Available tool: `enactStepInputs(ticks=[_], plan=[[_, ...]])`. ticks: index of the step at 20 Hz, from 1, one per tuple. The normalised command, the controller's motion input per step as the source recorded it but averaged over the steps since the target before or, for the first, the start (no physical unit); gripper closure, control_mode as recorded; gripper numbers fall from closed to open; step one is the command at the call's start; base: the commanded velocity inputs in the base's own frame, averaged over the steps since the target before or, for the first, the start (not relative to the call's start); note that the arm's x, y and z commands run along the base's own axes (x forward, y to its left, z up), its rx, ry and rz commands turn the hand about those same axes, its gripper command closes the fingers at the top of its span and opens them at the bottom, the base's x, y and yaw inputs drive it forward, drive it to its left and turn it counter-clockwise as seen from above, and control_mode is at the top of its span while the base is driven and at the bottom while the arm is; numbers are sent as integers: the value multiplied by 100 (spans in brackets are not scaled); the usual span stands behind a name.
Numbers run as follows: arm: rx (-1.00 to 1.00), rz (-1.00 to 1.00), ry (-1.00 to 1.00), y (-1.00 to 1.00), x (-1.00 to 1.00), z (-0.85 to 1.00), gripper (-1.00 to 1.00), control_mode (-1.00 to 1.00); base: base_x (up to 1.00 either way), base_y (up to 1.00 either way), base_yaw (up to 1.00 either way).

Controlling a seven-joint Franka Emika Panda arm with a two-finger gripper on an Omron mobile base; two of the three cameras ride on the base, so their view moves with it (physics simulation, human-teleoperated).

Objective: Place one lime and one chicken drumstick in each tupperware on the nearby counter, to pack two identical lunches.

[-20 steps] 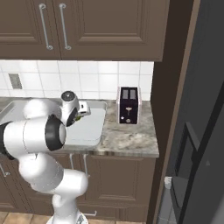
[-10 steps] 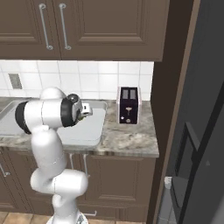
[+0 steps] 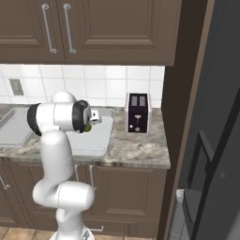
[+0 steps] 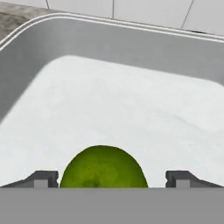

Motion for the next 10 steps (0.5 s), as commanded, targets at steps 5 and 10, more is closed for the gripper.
enactStepInputs(ticks=[5, 10], plan=[[-9, 0, 1, -8, -67, 99, -100, -100, 0, 0, 0], [-7, 0, 0, -4, -100, 68, -100, -100, 0, 0, 0]])
